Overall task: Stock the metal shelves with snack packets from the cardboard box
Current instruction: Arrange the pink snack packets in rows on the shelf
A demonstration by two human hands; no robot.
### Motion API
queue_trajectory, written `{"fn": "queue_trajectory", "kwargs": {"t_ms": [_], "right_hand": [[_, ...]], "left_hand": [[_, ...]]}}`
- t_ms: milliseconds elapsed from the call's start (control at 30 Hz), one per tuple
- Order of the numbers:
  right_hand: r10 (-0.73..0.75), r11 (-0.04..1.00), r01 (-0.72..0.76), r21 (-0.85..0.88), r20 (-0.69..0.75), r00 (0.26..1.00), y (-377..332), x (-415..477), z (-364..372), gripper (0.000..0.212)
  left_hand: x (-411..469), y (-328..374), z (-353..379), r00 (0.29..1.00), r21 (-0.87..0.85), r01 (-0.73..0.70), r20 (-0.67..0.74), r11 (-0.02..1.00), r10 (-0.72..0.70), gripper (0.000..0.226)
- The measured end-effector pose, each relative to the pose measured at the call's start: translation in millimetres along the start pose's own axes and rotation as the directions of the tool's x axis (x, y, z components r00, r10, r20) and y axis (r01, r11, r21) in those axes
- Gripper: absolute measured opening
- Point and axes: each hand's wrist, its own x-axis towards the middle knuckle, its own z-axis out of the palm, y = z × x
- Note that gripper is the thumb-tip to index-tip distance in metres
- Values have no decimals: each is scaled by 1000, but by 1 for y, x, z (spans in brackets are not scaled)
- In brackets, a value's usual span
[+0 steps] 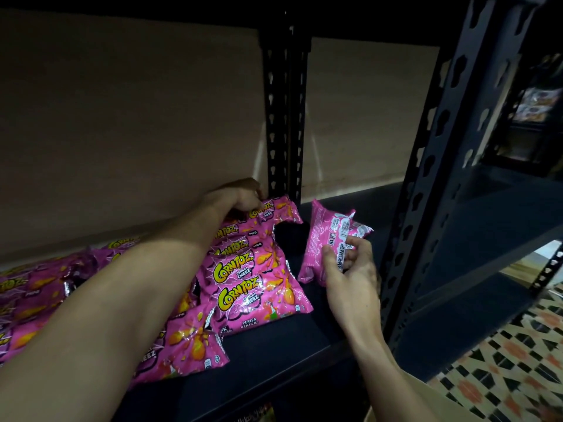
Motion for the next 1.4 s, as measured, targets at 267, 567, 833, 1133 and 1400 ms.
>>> {"fn": "queue_trajectory", "kwargs": {"t_ms": [267,567,833,1133,1400], "right_hand": [[-5,1000,5,0,3,1000,1,0,0,43],[-17,1000,17,-12,6,1000,2,0,-1,42],[-31,997,33,73,-23,999,1,1,0,38],[-189,958,205,201,-95,977,-20,0,-2,26],[-726,672,703,-233,-22,687,-30,0,-7,43]], "left_hand": [[0,-7,2,999,38,34,-30,999,-33,26],[-1,-8,6,1000,61,28,7,998,-29,39],[-26,5,-7,997,-1,-47,-63,999,47,38],[-116,45,-7,947,-623,-318,-243,714,209,24],[-149,46,-29,900,-874,239,363,424,242,72]]}}
